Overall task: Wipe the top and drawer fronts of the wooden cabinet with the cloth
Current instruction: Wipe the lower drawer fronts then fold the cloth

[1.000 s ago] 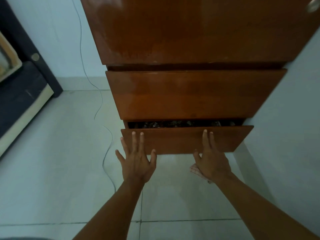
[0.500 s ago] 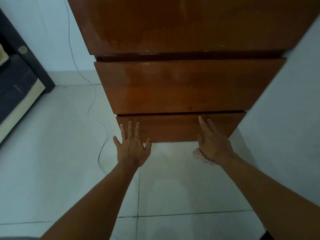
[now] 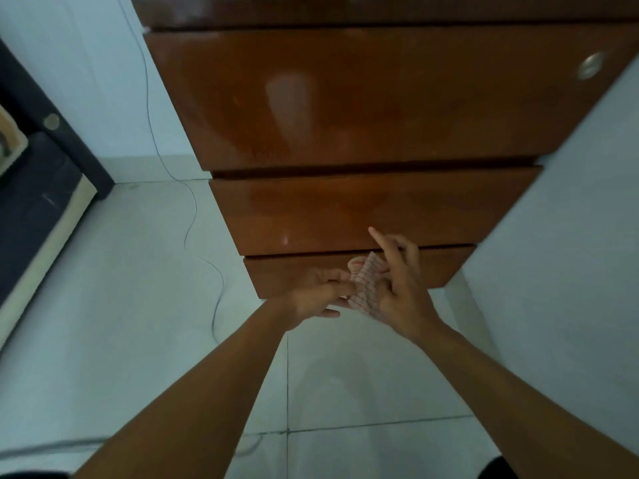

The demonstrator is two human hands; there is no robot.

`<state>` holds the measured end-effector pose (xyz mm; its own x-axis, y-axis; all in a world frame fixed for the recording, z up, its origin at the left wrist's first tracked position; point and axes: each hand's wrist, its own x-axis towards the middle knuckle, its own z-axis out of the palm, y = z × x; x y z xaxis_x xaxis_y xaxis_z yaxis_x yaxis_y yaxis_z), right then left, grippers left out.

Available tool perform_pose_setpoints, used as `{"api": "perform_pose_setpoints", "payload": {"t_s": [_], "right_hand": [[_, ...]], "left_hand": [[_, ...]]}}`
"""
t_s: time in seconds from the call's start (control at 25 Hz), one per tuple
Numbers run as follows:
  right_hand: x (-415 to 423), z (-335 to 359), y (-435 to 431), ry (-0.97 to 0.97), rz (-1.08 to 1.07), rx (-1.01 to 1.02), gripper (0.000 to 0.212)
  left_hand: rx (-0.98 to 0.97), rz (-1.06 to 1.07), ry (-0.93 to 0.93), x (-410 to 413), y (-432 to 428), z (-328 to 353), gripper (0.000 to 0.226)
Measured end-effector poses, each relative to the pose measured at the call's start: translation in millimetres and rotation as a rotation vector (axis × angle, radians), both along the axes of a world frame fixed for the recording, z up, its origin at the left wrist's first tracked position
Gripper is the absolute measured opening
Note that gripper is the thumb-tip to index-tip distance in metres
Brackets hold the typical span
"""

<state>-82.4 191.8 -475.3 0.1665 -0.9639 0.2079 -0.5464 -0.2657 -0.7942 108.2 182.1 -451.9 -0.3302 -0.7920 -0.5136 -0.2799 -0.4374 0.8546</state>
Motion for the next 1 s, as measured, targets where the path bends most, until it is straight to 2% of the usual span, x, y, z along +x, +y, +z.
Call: {"api": "perform_pose_setpoints", "payload": {"t_s": [0.12,0.2,0.24,0.36,0.48,0.52,0.64,0.76,0.8,0.88,1.0], "right_hand": [[-0.7,68.2,8.2,0.010,0.026,0.160,0.093],[-7.0,125.5,9.3,0.098,0.123,0.219,0.092],[-8.5,160.8,7.2,0.149,0.181,0.242,0.083],[-5.8,271.6,-1.2,0.238,0.255,0.379,0.034],[-3.4,375.9,-19.5,0.261,0.197,0.489,0.009],[-3.5,405.7,-25.7,0.260,0.182,0.511,0.009],[-10.6,485.9,-41.1,0.109,0.097,0.610,0.017],[-23.8,528.9,-49.9,-0.279,0.003,0.852,0.029],[-29.2,535.7,-53.5,-0.350,-0.017,0.903,0.032],[-42.1,546.2,-66.4,-0.402,-0.051,0.939,0.033],[-62.5,548.8,-90.5,-0.370,-0.163,0.894,0.029]], "left_hand": [[-0.004,-0.015,0.010,9.4,3.2,65.3,0.021],[-0.017,-0.076,-0.022,14.9,3.0,126.4,0.018],[-0.039,-0.128,-0.066,18.5,0.8,163.0,0.017],[-0.120,-0.258,-0.173,25.2,-10.3,272.6,0.019],[-0.177,-0.272,-0.207,30.4,-32.5,371.2,0.016],[-0.177,-0.283,-0.214,32.2,-39.6,398.7,0.022],[-0.132,-0.294,-0.223,33.7,-61.2,468.8,0.021],[-0.056,-0.177,-0.138,19.1,-76.8,519.1,0.023],[-0.056,-0.144,-0.130,12.8,-81.3,528.8,0.024],[-0.043,-0.088,-0.127,-2.3,-92.7,540.2,0.026],[0.076,-0.010,-0.097,-28.3,-112.3,538.2,0.033]]}}
